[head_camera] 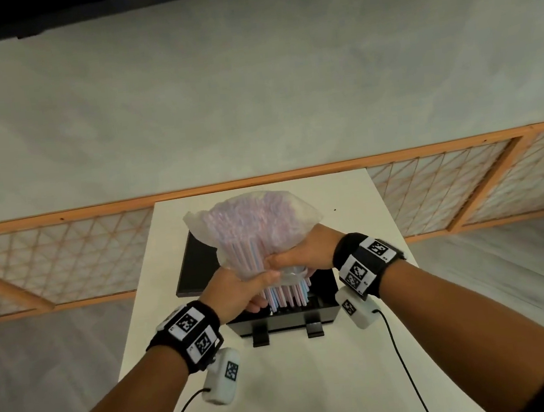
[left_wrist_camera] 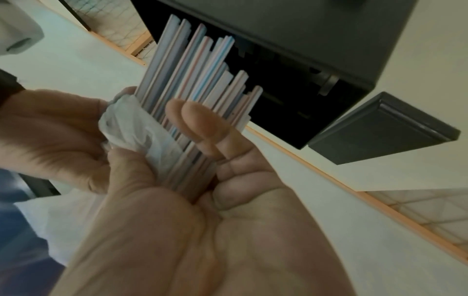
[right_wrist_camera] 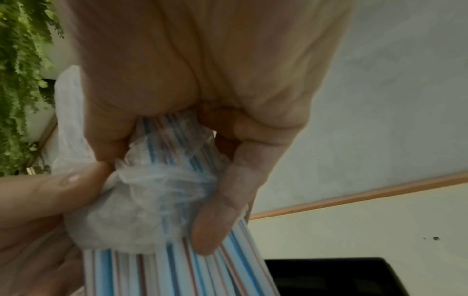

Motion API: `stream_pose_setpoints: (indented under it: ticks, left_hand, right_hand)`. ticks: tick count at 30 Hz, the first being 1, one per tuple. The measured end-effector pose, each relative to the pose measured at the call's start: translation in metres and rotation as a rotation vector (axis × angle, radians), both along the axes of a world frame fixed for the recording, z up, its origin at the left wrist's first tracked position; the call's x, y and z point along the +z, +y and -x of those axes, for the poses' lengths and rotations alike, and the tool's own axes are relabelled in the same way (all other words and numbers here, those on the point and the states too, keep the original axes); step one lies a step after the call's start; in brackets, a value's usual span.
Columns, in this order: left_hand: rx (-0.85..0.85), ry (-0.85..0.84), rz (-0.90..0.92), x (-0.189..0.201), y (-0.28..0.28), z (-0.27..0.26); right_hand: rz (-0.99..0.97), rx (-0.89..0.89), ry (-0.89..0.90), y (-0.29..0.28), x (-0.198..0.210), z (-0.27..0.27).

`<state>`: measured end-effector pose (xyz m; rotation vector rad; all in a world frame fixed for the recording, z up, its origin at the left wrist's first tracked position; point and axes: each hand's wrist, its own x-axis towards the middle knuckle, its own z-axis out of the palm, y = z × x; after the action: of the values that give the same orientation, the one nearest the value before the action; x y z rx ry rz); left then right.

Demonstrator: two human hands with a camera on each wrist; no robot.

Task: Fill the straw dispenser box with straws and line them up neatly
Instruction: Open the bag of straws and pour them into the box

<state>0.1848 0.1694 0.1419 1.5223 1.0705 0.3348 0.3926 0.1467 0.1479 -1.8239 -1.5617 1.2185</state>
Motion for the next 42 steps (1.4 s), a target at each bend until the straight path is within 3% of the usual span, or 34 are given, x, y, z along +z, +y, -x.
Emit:
stream_pose_setpoints:
  ticks: [5, 9, 20, 27, 30, 35, 38, 42]
  left_hand:
    - [-0.056, 0.122, 0.025, -0.019, -0.002, 0.007]
    - [-0.069, 0.101, -0.184, -0.015, -0.004, 0.014]
    - [0.048, -0.090, -0.304, 0.038, -0.007, 0.027]
    - [0.153, -0.090, -0.427, 0.084, -0.009, 0.025]
    - [0.205, -0.176, -0.414, 0.104, -0.013, 0.023]
    - [0.330, -0.380, -0.343, 0.132, -0.020, 0.028]
    - [0.352, -0.464, -0.341, 0.140, -0.031, 0.043]
    - [0.440, -0.307, -0.440, 0.123, -0.065, 0.092]
  right_hand:
    - [0.053, 0.014, -0.021, -0.011, -0.005, 0.001]
    - [0.003, 0.036, -0.089, -0.014, -0.004, 0.003]
    - [-0.235, 0.029, -0.206, -0.025, 0.052, -0.011]
    - [-0.387, -0.068, -0.205, -0.023, 0.077, -0.008]
    - [-0.434, -0.117, -0.212, -0.026, 0.096, -0.007]
    - [-0.585, -0.089, -0.129, -0.052, 0.146, 0.009]
    - [-0.582, -0.019, -0.042, -0.071, 0.152, 0.024]
    - [-0.413, 0.111, 0.100, -0.111, 0.119, 0.029]
